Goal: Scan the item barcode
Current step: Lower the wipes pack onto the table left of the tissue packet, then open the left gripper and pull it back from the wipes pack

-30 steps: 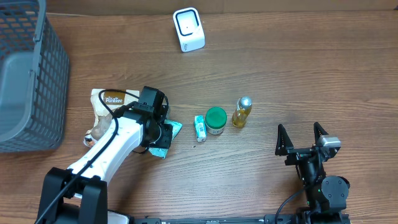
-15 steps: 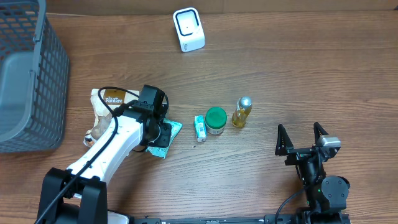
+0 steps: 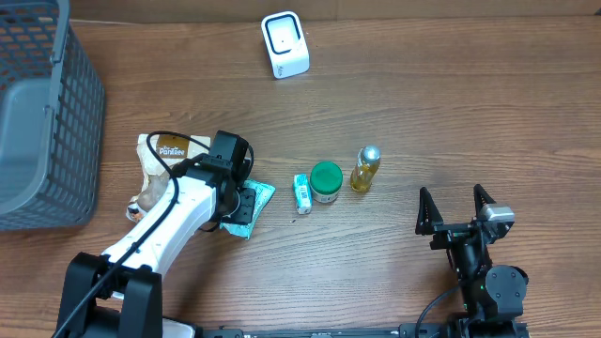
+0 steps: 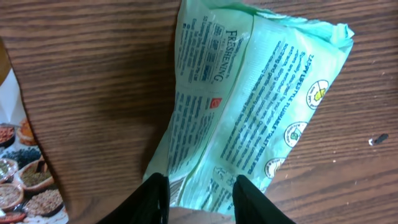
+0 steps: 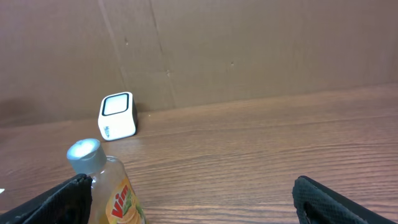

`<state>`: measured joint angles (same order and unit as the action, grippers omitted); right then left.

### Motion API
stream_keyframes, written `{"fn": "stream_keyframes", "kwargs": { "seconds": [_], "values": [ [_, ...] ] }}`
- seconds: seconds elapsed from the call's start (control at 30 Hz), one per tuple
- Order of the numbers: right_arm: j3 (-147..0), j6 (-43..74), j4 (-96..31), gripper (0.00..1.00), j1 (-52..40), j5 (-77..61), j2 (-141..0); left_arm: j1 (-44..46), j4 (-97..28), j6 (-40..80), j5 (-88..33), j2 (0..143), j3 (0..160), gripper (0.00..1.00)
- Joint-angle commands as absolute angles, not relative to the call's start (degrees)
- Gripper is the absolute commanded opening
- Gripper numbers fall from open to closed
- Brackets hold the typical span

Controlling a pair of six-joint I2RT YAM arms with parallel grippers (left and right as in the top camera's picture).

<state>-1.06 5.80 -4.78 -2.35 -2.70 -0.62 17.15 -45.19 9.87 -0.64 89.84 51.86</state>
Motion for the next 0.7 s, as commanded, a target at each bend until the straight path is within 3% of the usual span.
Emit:
{"fn": "stream_keyframes", "kwargs": {
  "seconds": [0.0,0.47,0.57,0.67],
  "values": [
    [-0.4,6.0,-4.6,1.0,-2.7,-2.4,-0.2,17.1,-44.8,8.8,-1.0,90.4,51.1,0.38],
    [-0.4,6.0,-4.6,1.0,-2.7,-2.4,-0.2,17.4,-43.6,8.8,-1.0,97.9,51.1,0.38],
    [-0.4,6.0,-4.6,1.0,-2.7,-2.4,-0.2,17.4,-43.1,8.8,-1.0,100.1,51.1,0.51],
    [-0.4,6.0,-4.6,1.0,-2.7,-2.4,-0.2,17.4,-43.3,8.7,-0.8,100.4,51.1,0.54]
  ]
}}
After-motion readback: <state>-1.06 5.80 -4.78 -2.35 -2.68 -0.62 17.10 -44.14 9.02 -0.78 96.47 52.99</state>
